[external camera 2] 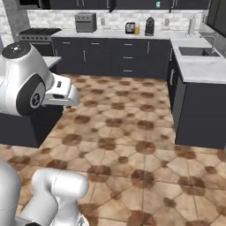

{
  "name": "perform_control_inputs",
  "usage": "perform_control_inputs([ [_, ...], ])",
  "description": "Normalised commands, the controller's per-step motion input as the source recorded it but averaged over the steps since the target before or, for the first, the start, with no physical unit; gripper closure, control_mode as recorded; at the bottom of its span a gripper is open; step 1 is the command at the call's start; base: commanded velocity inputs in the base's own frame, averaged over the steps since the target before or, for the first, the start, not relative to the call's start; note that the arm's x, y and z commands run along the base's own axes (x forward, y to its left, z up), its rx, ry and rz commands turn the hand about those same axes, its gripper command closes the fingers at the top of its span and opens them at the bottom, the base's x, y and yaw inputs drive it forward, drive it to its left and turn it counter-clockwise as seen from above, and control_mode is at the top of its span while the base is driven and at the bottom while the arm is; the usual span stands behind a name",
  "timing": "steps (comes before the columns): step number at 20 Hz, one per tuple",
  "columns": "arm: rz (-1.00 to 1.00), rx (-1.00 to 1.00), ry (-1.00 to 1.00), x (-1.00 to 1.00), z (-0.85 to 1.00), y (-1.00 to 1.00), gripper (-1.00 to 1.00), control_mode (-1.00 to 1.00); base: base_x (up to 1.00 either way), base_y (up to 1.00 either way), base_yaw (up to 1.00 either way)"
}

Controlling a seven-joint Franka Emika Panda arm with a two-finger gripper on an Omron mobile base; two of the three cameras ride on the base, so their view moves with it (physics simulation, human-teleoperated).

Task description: There is a tray on the dining counter. Grab the cup, mug, and pitcher and place them on the tray. The pitcher may be placed next to the tray if it cannot fit the tray.

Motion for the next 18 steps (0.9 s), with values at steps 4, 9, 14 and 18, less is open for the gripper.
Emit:
perform_control_inputs([
  [4, 0.0, 0.0, 0.0, 0.0, 0.0, 0.0, -1.0, 1.0, 1.0, -0.01, 0.01],
  [9, 0.0, 0.0, 0.0, 0.0, 0.0, 0.0, -1.0, 1.0, 1.0, 0.0, 0.0],
  [14, 0.0, 0.0, 0.0, 0.0, 0.0, 0.0, -1.0, 1.0, 1.0, 0.0, 0.0],
  [18, 0.0, 0.0, 0.0, 0.0, 0.0, 0.0, -1.0, 1.0, 1.0, 0.0, 0.0],
])
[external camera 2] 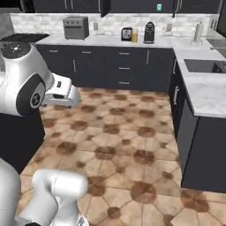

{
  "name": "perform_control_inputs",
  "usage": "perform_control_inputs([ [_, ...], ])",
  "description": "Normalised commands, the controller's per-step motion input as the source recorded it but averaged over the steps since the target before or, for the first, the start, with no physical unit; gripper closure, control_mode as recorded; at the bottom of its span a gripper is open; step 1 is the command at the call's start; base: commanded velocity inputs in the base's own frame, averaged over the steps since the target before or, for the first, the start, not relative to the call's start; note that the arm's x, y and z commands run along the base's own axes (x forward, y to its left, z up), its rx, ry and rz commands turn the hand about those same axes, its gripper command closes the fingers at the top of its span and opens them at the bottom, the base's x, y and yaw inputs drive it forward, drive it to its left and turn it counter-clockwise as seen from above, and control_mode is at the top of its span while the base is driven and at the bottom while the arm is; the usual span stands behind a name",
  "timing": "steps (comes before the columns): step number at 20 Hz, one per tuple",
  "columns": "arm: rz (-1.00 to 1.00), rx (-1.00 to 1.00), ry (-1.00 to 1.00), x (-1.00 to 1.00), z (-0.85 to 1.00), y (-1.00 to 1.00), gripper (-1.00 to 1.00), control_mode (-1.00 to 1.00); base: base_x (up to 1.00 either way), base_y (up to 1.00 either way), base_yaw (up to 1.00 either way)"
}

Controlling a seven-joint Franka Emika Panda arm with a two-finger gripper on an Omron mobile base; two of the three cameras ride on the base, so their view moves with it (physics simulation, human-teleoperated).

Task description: There is a tray on the dining counter. Grab the cup, mug, and pitcher and place them on the tray. The pitcher may be placed next to the tray if it cannot fit the tray.

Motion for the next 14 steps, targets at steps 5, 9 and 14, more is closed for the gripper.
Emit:
perform_control_inputs([
  [5, 0.0, 0.0, 0.0, 0.0, 0.0, 0.0, -1.0, 1.0, 1.0, 0.0, 0.0],
  [9, 0.0, 0.0, 0.0, 0.0, 0.0, 0.0, -1.0, 1.0, 1.0, 0.0, 0.0],
  [14, 0.0, 0.0, 0.0, 0.0, 0.0, 0.0, -1.0, 1.0, 1.0, -0.01, 0.0],
])
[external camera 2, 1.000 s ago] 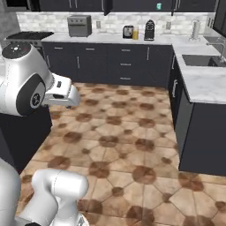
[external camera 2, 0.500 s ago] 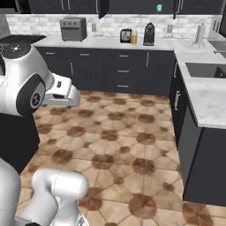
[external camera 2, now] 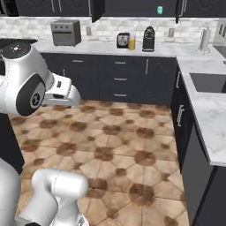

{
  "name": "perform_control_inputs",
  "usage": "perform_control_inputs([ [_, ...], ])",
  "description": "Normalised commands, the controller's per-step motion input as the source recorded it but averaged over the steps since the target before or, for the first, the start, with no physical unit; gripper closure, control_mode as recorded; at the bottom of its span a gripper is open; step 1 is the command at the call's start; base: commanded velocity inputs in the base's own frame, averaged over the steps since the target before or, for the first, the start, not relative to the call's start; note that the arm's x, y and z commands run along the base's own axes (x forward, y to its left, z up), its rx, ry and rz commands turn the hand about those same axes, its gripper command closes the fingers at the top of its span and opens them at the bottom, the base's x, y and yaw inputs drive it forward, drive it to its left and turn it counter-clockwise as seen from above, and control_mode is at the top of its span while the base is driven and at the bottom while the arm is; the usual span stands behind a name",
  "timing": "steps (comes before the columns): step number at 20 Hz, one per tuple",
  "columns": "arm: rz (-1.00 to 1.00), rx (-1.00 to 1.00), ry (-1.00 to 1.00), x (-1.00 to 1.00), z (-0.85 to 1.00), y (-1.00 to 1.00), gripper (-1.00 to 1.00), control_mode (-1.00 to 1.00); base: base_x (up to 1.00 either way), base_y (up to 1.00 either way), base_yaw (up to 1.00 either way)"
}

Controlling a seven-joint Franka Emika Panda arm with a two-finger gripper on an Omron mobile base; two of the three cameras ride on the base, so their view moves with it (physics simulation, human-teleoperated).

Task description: There is a tray on the dining counter. Grab the cup, mug, and pitcher and place them on the tray. The pitcher may be placed next to the tray if it cannot fit the tray.

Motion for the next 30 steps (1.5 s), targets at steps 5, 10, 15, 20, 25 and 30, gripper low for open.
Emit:
perform_control_inputs([
  [5, 0.0, 0.0, 0.0, 0.0, 0.0, 0.0, -1.0, 1.0, 1.0, -0.02, 0.0],
  [10, 0.0, 0.0, 0.0, 0.0, 0.0, 0.0, -1.0, 1.0, 1.0, -0.03, 0.0],
  [15, 0.0, 0.0, 0.0, 0.0, 0.0, 0.0, -1.0, 1.0, 1.0, -0.04, 0.0],
  [20, 0.0, 0.0, 0.0, 0.0, 0.0, 0.0, -1.0, 1.0, 1.0, -0.05, 0.0],
  [25, 0.0, 0.0, 0.0, 0.0, 0.0, 0.0, -1.0, 1.0, 1.0, -0.07, 0.01],
  [30, 0.0, 0.0, 0.0, 0.0, 0.0, 0.0, -1.0, 1.0, 1.0, -0.07, 0.01],
])
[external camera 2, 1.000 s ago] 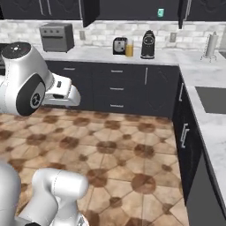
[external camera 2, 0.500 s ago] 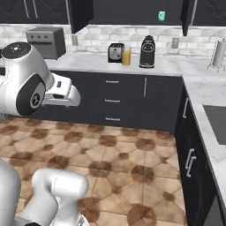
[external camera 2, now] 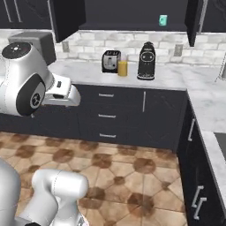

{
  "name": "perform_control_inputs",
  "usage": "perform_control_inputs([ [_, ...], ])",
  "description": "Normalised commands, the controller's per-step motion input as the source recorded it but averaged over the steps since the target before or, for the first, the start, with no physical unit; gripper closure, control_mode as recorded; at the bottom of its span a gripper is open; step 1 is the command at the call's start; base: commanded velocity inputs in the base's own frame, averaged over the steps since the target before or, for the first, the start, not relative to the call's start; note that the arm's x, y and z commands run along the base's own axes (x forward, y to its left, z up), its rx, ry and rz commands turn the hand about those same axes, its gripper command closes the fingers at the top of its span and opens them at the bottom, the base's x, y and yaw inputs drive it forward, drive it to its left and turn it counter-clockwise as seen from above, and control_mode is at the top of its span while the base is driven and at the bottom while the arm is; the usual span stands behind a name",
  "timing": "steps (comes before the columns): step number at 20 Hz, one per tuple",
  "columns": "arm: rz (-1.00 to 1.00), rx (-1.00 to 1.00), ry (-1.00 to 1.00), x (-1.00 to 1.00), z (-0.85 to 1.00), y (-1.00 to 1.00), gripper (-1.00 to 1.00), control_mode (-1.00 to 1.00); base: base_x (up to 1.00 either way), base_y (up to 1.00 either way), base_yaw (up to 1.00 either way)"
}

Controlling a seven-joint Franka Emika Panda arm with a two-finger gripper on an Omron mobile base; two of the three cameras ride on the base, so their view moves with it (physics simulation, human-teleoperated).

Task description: There is a tray on the dining counter. Grab the cup, mug, and pitcher and place them on the tray. The pitcher may be placed next to the tray if it cannot fit the tray.

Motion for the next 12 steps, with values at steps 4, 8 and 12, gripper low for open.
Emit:
perform_control_inputs([
  [4, 0.0, 0.0, 0.0, 0.0, 0.0, 0.0, -1.0, 1.0, 1.0, -0.09, 0.01],
  [8, 0.0, 0.0, 0.0, 0.0, 0.0, 0.0, -1.0, 1.0, 1.0, -0.1, 0.01],
  [12, 0.0, 0.0, 0.0, 0.0, 0.0, 0.0, -1.0, 1.0, 1.0, -0.11, 0.01],
])
